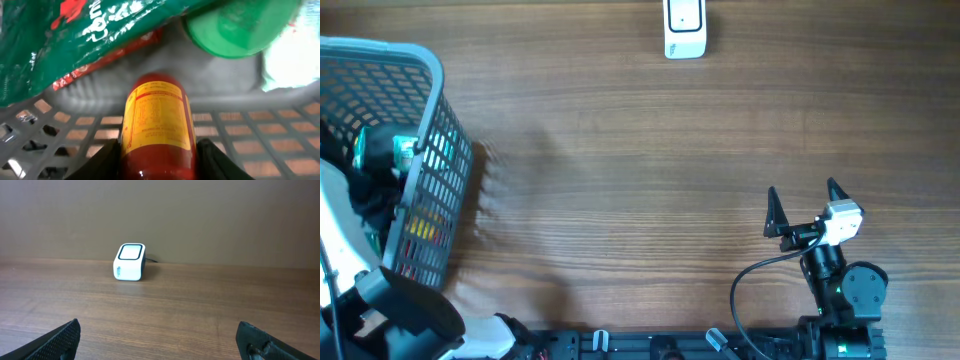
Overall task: Scan the item barcode
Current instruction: 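Reach the left gripper into the basket and grasp the red sauce bottle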
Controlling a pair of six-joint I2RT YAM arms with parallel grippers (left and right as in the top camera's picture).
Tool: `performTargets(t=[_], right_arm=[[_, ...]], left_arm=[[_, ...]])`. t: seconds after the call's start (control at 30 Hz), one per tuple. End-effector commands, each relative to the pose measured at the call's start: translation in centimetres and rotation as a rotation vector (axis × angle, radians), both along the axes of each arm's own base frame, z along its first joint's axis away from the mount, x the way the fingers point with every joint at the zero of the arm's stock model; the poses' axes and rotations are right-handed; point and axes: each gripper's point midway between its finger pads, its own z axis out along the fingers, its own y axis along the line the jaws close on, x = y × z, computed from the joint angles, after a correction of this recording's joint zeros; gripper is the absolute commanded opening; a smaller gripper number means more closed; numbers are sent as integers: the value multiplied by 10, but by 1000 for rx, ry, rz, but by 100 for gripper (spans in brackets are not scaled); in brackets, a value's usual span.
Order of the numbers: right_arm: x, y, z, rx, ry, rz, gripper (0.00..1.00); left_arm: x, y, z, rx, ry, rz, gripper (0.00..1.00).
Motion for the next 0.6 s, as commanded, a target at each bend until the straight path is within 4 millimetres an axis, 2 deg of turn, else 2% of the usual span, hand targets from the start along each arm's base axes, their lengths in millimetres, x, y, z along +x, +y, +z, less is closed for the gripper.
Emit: performTargets(t=[0.0,0.13,0.2,0.27,0.4,0.47,0.53,0.57], right_arm=[[1,-5,1,-12,-7,-24,100],[1,-5,1,-12,-7,-24,100],[1,-5,1,-12,-7,-24,100],[1,-5,1,-12,-7,-24,100],[1,-5,1,-12,-7,-24,100],[1,-5,1,-12,-7,-24,100],[1,-5,1,-12,-7,-24,100],[1,-5,1,-12,-7,-24,100]], left_arm=[[21,9,53,52,-117,-21,37],[39,4,125,86,-296,-39,37],[44,2,152,118,-378,-50,37],[49,-7,188,146,-501,-74,38],[47,-37,242,152,-711,-139,39],[46,-60,265,142,-817,-200,40],[44,-91,289,134,-918,-294,40],[43,-104,294,129,-938,-332,40]])
